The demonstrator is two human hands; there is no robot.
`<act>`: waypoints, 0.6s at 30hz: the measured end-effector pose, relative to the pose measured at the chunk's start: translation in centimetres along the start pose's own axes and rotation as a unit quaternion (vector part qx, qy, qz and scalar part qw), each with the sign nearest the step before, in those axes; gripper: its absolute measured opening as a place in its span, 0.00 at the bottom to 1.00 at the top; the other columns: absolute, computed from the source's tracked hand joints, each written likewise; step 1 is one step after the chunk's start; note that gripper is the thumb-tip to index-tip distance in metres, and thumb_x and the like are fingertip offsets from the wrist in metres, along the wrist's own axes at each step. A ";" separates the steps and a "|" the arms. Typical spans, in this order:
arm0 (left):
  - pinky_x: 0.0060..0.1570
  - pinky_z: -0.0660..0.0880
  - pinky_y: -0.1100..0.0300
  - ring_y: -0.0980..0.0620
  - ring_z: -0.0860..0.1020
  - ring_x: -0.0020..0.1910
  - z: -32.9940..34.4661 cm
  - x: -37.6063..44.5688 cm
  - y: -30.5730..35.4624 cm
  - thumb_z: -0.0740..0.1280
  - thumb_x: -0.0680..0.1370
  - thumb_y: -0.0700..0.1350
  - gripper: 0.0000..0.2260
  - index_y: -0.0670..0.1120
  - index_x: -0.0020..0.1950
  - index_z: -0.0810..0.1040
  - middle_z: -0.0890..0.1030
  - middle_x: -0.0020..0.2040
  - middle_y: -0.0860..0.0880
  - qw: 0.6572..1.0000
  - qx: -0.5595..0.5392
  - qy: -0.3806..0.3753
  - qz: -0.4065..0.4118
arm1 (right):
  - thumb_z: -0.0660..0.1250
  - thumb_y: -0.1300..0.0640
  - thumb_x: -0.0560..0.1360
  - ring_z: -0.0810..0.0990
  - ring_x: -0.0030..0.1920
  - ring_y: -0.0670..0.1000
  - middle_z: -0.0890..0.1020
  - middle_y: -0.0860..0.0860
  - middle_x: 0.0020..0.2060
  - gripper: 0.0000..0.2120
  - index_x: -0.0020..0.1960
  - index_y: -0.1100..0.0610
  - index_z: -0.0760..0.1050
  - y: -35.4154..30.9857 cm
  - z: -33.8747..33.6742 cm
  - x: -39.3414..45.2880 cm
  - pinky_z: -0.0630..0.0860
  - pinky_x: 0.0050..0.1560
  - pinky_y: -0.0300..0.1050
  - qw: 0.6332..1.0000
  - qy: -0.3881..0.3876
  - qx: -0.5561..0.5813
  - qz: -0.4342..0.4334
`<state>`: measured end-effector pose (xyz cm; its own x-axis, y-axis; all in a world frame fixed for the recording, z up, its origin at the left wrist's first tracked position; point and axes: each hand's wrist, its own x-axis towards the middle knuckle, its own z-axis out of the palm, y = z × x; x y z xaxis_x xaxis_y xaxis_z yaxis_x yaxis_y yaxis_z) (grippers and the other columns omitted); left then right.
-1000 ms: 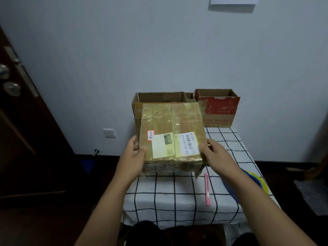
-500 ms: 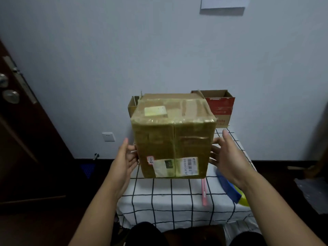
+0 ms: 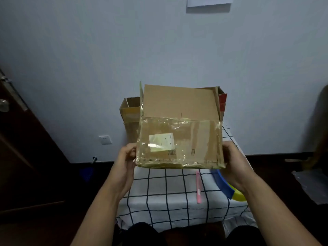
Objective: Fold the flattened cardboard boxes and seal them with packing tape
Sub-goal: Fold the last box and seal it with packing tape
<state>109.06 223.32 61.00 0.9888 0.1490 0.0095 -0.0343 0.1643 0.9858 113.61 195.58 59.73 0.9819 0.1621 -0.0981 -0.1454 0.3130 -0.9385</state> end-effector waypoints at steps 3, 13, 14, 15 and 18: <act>0.68 0.66 0.46 0.49 0.79 0.61 1.2 0.6 0.3 0.53 0.76 0.72 0.31 0.51 0.58 0.82 0.83 0.58 0.47 0.997 0.075 -0.007 -0.030 | 0.54 0.39 0.82 0.82 0.58 0.50 0.84 0.52 0.56 0.24 0.64 0.53 0.79 -0.1 -1.0 0.0 0.77 0.57 0.54 1.000 -0.012 -0.002 0.017; 0.53 0.76 0.59 0.57 0.79 0.55 7.0 1.8 -2.5 0.57 0.72 0.70 0.23 0.56 0.54 0.77 0.80 0.55 0.55 0.964 0.265 -0.022 -0.005 | 0.67 0.44 0.76 0.76 0.60 0.47 0.73 0.45 0.59 0.19 0.65 0.46 0.74 -0.3 -5.6 -0.2 0.77 0.58 0.48 0.960 0.102 -0.240 -0.103; 0.55 0.77 0.57 0.56 0.79 0.55 7.6 2.2 -3.0 0.56 0.72 0.69 0.23 0.55 0.55 0.77 0.80 0.54 0.55 0.960 0.280 -0.025 0.003 | 0.66 0.48 0.78 0.77 0.59 0.47 0.76 0.46 0.58 0.17 0.66 0.47 0.74 -0.2 -6.1 0.1 0.77 0.58 0.48 0.955 0.107 -0.252 -0.114; 0.57 0.76 0.55 0.55 0.79 0.56 8.3 2.5 -3.5 0.56 0.73 0.68 0.24 0.54 0.58 0.76 0.80 0.54 0.55 0.957 0.289 -0.032 0.011 | 0.66 0.51 0.79 0.77 0.58 0.46 0.78 0.45 0.58 0.17 0.67 0.48 0.72 -0.2 -6.7 0.3 0.77 0.57 0.47 0.950 0.109 -0.266 -0.126; 0.58 0.76 0.54 0.51 0.78 0.59 10.3 3.6 -5.3 0.56 0.74 0.67 0.29 0.50 0.67 0.70 0.80 0.58 0.52 0.952 0.302 -0.048 0.017 | 0.66 0.56 0.80 0.77 0.57 0.42 0.78 0.41 0.58 0.23 0.72 0.46 0.65 0.3 -8.7 1.4 0.74 0.58 0.45 0.935 0.129 -0.299 -0.143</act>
<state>114.32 212.96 57.56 0.9983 0.0493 0.0295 -0.0051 -0.4349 0.9005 115.99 187.72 56.44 0.9779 -0.1034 0.1817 0.1462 -0.2828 -0.9480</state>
